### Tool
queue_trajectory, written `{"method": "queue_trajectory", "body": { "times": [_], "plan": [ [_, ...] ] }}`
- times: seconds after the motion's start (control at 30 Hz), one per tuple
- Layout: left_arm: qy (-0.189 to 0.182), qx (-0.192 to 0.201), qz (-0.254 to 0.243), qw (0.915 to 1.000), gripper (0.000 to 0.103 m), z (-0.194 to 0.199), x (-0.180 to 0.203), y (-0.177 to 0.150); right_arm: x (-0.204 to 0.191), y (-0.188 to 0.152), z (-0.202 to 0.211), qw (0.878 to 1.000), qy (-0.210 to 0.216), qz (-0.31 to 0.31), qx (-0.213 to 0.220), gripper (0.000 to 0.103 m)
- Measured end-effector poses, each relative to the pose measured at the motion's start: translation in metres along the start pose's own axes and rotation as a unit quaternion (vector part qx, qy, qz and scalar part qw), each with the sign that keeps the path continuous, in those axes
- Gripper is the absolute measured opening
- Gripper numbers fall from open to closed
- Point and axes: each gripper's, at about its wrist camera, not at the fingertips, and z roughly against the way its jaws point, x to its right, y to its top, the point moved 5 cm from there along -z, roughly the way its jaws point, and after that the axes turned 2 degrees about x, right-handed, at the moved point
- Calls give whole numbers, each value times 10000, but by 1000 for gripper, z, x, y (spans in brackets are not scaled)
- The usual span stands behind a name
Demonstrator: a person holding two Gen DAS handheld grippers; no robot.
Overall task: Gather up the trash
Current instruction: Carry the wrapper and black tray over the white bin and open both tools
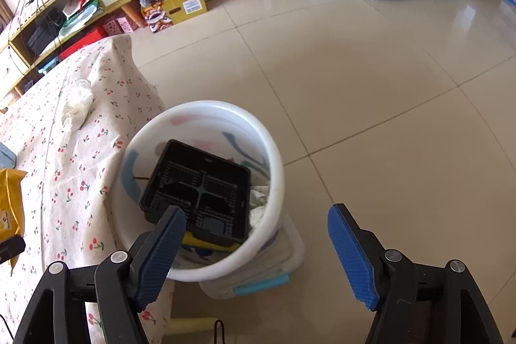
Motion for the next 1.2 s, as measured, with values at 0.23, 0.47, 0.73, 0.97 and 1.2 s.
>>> {"method": "queue_trajectory", "body": {
  "times": [0.23,0.47,0.73,0.97,1.2],
  "plan": [
    [-204,-27,-305,9993,29,-24,52,25,36,-21,23,9998,-184,-7,83,79],
    [-335,-73,-394,9986,29,-53,85,42,68,-39,28,9993,-371,-1,-31,79],
    [-422,256,-588,9971,70,-61,102,56,78,-39,38,9992,-387,2,72,79],
    [-31,315,-527,9981,98,-53,87,50,66,-36,38,9993,-354,88,127,80],
    [168,293,-450,9984,98,-42,58,38,51,-31,37,9994,-270,133,157,81]
  ]
}}
